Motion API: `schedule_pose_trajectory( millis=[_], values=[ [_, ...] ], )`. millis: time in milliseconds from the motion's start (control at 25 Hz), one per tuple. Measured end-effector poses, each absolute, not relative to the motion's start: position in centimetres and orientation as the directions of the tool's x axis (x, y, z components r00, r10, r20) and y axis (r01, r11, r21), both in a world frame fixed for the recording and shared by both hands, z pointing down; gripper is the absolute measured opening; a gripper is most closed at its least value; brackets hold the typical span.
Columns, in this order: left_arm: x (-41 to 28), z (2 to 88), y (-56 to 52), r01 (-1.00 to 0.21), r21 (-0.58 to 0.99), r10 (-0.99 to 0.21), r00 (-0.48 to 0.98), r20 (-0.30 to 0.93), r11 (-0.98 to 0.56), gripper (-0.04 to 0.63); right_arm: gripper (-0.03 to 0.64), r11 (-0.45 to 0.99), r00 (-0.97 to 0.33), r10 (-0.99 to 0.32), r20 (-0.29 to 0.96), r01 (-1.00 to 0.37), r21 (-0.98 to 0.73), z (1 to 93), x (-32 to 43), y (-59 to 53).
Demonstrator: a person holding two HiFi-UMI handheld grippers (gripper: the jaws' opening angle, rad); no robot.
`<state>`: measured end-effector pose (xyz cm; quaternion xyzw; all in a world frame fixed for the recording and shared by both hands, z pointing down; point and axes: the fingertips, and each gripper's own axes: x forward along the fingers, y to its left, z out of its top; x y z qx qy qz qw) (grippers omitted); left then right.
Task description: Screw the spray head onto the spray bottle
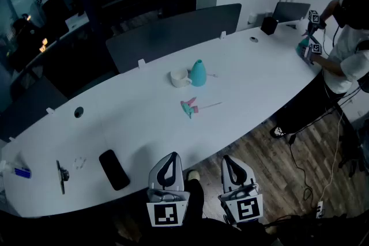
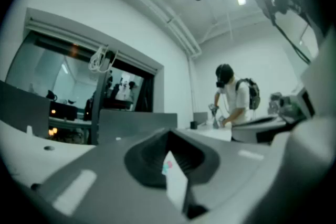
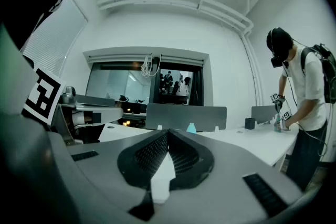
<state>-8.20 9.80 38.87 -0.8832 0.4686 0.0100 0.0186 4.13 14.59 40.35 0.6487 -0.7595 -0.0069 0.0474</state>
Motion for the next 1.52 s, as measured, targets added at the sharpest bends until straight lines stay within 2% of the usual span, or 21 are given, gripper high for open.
schedule_pose_trajectory(
  millis=[400,840,880,920,960,1080,1240,1400,1520],
  values=[
    [-4.5,39.8,-1.9,-0.811,-0.024,-0.810,0.585,-0.044,-0.584,0.002,0.005,0.307,-0.288,-0.946,0.147,-0.943,0.129,41.8,5.0,0.5],
    [-5.7,42.6,-6.7,-0.886,0.011,-0.885,0.463,0.056,-0.463,0.002,0.008,0.523,-0.458,-0.816,0.353,-0.845,0.113,47.5,5.6,-5.8],
    [-5.7,42.5,-7.0,-0.894,0.009,-0.892,0.448,0.056,-0.448,0.002,0.024,0.555,-0.483,-0.791,0.375,-0.824,0.110,47.8,5.6,-6.2],
    [-5.8,42.3,-7.3,-0.902,0.004,-0.901,0.431,0.051,-0.431,0.003,0.083,0.595,-0.511,-0.757,0.406,-0.797,0.106,48.2,5.4,-6.5],
    [-5.8,42.1,-7.6,-0.910,0.000,-0.909,0.414,0.047,-0.414,0.002,0.114,0.637,-0.539,-0.717,0.442,-0.764,0.101,48.7,5.3,-6.8],
    [-5.7,41.6,-8.0,-0.930,0.009,-0.929,0.368,0.045,-0.368,0.002,0.182,0.744,-0.590,-0.598,0.543,-0.661,0.100,50.3,5.4,-7.2],
    [-5.4,41.5,-8.3,-0.942,0.017,-0.941,0.335,0.038,-0.335,0.003,0.215,0.859,-0.558,-0.430,0.710,-0.494,0.131,53.5,6.9,-7.9],
    [-5.6,41.6,-8.6,-0.953,0.004,-0.952,0.302,0.049,-0.302,0.002,0.215,0.951,-0.413,-0.253,0.875,-0.271,0.147,57.1,8.4,-8.2],
    [-5.8,41.4,-8.8,-0.959,-0.005,-0.959,0.282,0.041,-0.282,0.003,0.213,0.973,-0.318,-0.197,0.927,-0.176,0.146,59.1,9.1,-8.9]
  ],
)
